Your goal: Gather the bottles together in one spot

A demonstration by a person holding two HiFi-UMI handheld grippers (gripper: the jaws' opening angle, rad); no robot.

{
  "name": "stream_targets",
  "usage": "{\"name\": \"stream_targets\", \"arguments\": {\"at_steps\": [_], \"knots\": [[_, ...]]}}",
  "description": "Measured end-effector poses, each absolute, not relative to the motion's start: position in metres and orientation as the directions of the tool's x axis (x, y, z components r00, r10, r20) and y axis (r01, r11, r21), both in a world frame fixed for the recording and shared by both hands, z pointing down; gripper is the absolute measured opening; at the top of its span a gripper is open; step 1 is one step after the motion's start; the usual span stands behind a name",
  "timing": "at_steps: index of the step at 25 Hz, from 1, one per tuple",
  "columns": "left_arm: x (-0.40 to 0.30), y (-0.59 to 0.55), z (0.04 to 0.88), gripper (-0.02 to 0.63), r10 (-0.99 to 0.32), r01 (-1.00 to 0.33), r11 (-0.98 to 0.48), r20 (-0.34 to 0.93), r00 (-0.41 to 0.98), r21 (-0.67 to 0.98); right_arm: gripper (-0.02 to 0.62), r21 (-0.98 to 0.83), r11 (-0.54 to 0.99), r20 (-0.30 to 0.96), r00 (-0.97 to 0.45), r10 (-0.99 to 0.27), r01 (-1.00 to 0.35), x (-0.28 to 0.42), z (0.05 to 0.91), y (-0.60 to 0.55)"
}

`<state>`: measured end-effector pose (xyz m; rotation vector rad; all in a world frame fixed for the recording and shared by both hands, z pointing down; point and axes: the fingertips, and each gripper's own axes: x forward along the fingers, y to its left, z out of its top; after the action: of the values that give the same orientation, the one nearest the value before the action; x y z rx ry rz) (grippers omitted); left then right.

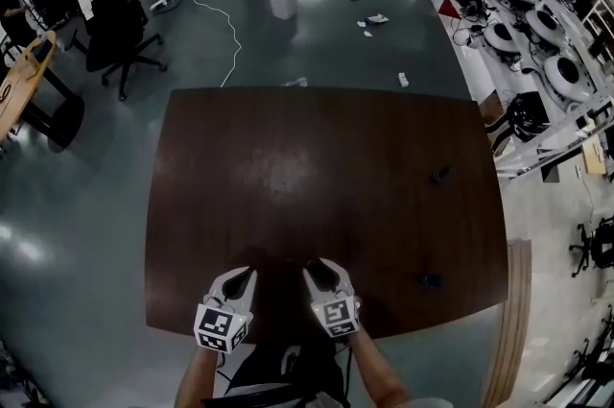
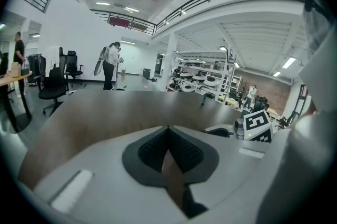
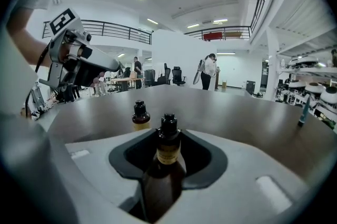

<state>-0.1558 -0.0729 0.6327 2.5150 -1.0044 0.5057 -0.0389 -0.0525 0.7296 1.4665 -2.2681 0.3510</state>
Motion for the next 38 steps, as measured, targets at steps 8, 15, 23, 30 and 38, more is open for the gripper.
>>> {"name": "stream_targets", "arguments": {"at_steps": [8, 15, 23, 30, 38], "knots": [[-0.154, -0.071, 0.631, 0.0, -0.561, -0.7, -0.681, 0.461, 0.687, 0.216, 0.141, -0.023, 0.387, 0.445, -0.356, -0.822, -0.922, -0.036, 0.727, -0.053], [-0.163, -0.072, 0.628, 0.0, -0.565, -0.702, -0.68, 0.459, 0.685, 0.21, 0.245, -0.05, 0.354, 0.43, -0.34, -0.837, -0.934, -0.037, 0.725, -0.047], [-0.166, -0.069, 0.62, 0.0, -0.566, -0.694, -0.69, 0.445, 0.694, 0.205, 0.232, -0.033, 0.293, 0.422, -0.28, -0.862, -0.955, -0.027, 0.712, -0.041], [-0.167, -0.065, 0.606, 0.0, -0.559, -0.671, -0.714, 0.413, 0.719, 0.2, 0.014, -0.004, 0.24, 0.401, -0.222, -0.889, -0.971, -0.02, 0.69, -0.028], [-0.158, -0.043, 0.583, 0.0, -0.514, -0.601, -0.773, 0.355, 0.781, 0.202, 0.002, 0.006, 0.151, 0.323, -0.141, -0.936, -0.989, -0.023, 0.635, -0.006]]}}
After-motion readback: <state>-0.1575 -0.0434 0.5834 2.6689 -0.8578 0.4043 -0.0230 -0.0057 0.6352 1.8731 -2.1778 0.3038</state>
